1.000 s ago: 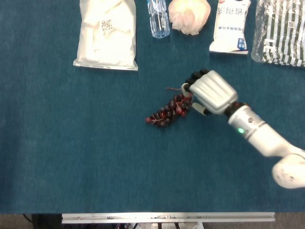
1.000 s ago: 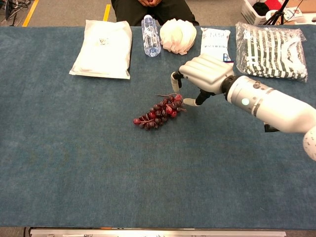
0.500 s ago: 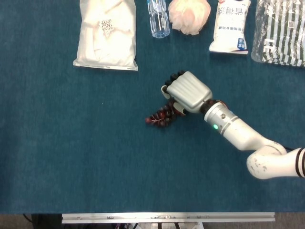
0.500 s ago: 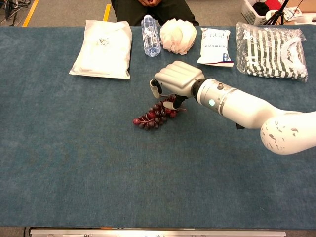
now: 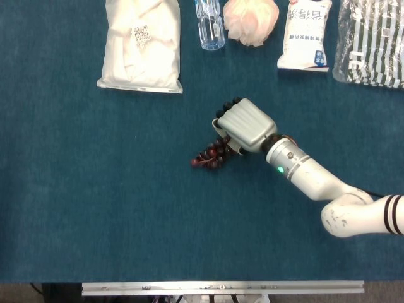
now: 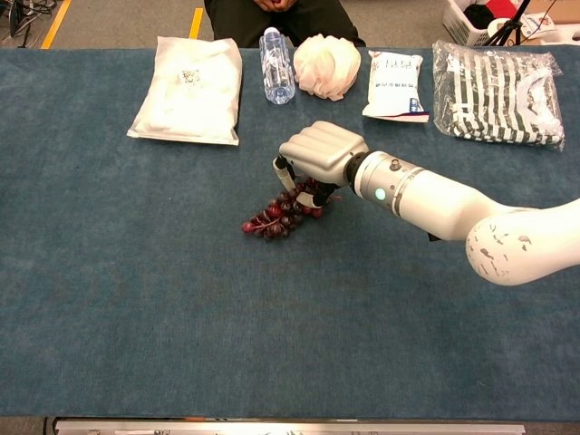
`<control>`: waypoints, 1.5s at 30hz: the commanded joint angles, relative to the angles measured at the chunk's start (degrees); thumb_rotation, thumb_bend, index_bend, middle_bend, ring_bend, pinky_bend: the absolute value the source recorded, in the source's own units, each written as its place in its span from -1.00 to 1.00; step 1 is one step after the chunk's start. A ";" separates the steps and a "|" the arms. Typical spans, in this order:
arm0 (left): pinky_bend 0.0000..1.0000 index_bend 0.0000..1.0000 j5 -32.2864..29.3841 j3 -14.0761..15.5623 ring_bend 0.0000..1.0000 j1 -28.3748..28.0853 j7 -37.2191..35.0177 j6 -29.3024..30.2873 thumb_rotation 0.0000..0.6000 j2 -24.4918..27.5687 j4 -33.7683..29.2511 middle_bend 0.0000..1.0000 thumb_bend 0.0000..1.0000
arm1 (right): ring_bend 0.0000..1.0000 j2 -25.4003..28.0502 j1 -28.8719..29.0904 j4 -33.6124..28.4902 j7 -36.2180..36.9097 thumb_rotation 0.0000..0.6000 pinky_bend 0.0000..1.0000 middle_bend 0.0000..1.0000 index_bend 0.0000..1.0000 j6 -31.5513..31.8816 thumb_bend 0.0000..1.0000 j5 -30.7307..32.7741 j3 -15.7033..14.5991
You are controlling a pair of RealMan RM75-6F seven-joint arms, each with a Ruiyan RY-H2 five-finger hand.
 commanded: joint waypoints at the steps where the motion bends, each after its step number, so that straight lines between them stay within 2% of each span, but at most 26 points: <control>1: -0.65 -0.38 -0.06 -0.02 -0.54 0.05 0.04 0.01 1.00 -0.02 0.04 -0.38 -0.49 | -0.38 -0.25 0.25 0.25 0.37 1.00 -0.35 -0.09 0.21 0.41 -0.31 -0.17 -0.24; 6: -0.65 -0.38 -0.20 -0.08 -0.54 0.13 0.04 -0.01 1.00 -0.03 0.14 -0.38 -0.49 | -0.38 -0.17 0.54 0.44 1.45 1.00 -0.35 -0.08 0.22 0.47 -0.32 -0.63 -0.81; 11: -0.65 -0.38 -0.18 -0.11 -0.54 0.11 0.08 -0.10 1.00 -0.08 0.28 -0.38 -0.49 | -0.38 0.34 0.87 0.22 2.16 1.00 -0.35 -0.08 -0.17 0.33 -0.34 -0.86 -1.29; 17: -0.65 -0.38 -0.20 -0.23 -0.54 0.13 -0.13 -0.07 1.00 -0.06 0.31 -0.38 -0.49 | -0.38 0.97 0.86 -0.41 3.29 1.00 -0.35 -0.08 -0.37 1.44 -0.34 -2.10 -1.58; 25: -0.65 -0.38 -0.22 -0.31 -0.54 0.05 -0.02 -0.24 1.00 -0.06 0.42 -0.38 -0.49 | -0.38 3.20 0.13 -3.18 3.08 1.00 -0.35 -0.08 -0.35 3.25 -0.34 -2.35 -2.32; 35: -0.65 -0.38 -0.49 -0.29 -0.54 0.38 0.20 -0.06 1.00 -0.03 0.21 -0.38 -0.49 | -0.38 1.56 0.87 -1.43 1.90 1.00 -0.35 -0.08 -0.12 2.26 -0.33 -0.48 -3.36; 45: -0.65 -0.38 -0.61 -0.37 -0.54 0.51 -0.16 -0.02 1.00 0.01 0.41 -0.38 -0.49 | -0.38 0.60 1.57 -0.78 2.50 1.00 -0.35 -0.08 -0.10 2.49 -0.31 -0.35 -2.76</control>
